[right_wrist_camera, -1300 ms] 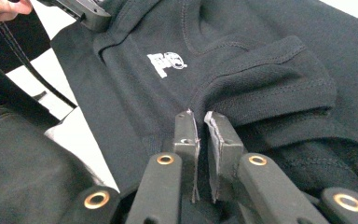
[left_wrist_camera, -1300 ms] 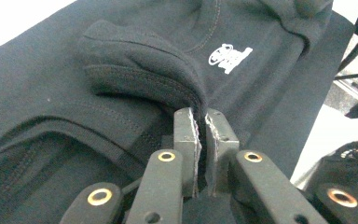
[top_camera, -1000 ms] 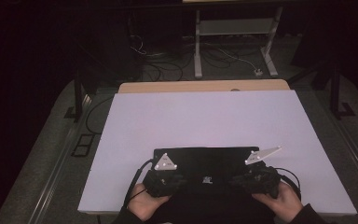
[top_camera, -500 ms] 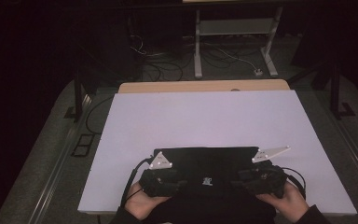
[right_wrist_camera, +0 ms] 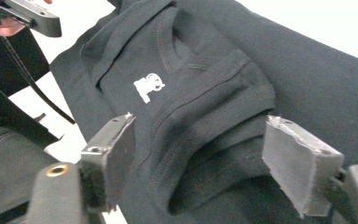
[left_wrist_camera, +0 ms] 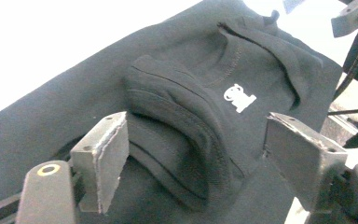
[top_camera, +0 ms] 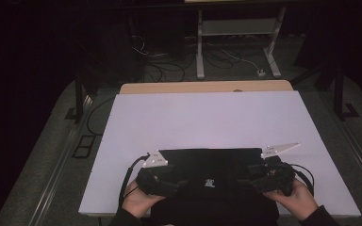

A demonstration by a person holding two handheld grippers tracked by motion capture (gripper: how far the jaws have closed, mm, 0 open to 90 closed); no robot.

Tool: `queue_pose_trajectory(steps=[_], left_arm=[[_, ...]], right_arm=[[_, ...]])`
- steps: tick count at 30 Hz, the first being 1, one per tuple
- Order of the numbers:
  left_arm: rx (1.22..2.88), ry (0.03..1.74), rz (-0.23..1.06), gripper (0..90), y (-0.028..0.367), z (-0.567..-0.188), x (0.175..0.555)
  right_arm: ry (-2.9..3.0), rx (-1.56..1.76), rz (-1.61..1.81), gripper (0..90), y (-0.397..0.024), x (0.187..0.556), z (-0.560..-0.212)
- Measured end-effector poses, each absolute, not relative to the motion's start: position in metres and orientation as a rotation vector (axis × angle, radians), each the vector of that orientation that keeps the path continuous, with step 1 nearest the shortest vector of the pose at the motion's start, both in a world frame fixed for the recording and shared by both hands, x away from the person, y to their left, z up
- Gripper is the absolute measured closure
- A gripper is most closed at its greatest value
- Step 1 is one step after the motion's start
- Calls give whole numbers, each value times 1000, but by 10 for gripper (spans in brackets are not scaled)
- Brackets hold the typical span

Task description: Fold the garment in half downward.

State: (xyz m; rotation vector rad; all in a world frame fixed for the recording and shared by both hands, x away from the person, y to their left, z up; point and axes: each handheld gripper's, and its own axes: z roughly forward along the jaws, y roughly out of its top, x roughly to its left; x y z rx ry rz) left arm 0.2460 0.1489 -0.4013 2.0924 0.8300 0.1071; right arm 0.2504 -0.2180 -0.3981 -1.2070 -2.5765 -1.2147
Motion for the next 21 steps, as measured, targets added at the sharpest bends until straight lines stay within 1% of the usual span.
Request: queue_pose_trajectory(steps=[3, 4, 6, 8, 10, 13, 16, 21], left_arm=[[2089, 831, 103, 150, 149, -401, 247], [2089, 827, 109, 146, 149, -401, 247], [2097, 825, 110, 129, 149, -400, 248], [2094, 826, 112, 116, 150, -400, 250], [2089, 825, 89, 103, 153, -400, 252], [2080, 826, 74, 67, 156, -400, 256], [2078, 828, 73, 9, 158, -400, 260], [2090, 829, 85, 0, 161, -400, 265]], right_arm=[[-2590, -1216, -1210, 167, -219, 252, -397], [-2592, -1222, -1213, 140, -220, 253, -397], [-2600, -1250, -1218, 115, -222, 255, -395], [-2599, -1269, -1229, 53, -225, 256, -394], [-2604, -1283, -1232, 15, -228, 258, -391], [-2599, -1286, -1251, 0, -234, 261, -388], [-2591, -1301, -1272, 0, -241, 264, -385], [-2577, -1356, -1264, 0, -253, 272, -387]])
